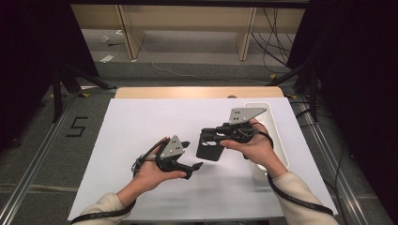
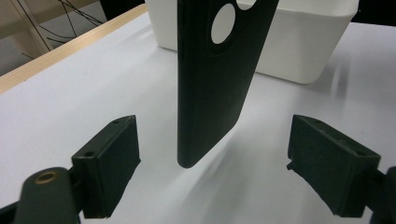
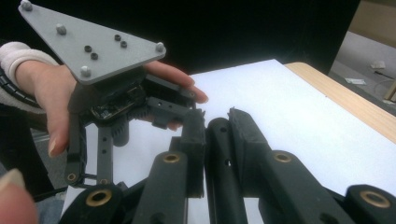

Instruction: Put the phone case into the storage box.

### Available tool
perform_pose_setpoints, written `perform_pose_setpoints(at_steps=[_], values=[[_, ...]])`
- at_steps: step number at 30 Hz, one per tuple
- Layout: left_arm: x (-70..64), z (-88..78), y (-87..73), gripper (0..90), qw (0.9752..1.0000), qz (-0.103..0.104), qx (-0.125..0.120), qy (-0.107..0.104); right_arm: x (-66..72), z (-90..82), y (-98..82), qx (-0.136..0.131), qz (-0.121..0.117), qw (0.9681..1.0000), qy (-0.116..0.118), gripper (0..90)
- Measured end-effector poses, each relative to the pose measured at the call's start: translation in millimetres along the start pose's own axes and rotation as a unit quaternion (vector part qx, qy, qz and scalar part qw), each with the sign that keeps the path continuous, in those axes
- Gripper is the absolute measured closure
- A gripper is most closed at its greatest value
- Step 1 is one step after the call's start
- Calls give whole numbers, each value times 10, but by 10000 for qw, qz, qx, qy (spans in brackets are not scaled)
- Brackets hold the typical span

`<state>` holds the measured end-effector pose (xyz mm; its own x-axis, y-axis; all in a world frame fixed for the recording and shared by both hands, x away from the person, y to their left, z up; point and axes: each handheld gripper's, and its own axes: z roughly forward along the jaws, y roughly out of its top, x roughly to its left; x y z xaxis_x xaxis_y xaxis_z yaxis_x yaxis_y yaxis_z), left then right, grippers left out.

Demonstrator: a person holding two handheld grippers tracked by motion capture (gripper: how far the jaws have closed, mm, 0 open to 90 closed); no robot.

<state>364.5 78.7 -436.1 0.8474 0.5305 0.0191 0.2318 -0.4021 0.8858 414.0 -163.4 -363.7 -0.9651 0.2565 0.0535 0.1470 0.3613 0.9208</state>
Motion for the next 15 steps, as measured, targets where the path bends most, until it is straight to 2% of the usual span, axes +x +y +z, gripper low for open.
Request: perform_pose_setpoints(at_steps=[6,15], values=[[2,-1,0,139,10000,-26,-7,49,15,-13,21,9,-32,10000,15,777],[-3,23,-8,12,9999,38,74,125,37,-7,40,-17,-39,10000,75,777]])
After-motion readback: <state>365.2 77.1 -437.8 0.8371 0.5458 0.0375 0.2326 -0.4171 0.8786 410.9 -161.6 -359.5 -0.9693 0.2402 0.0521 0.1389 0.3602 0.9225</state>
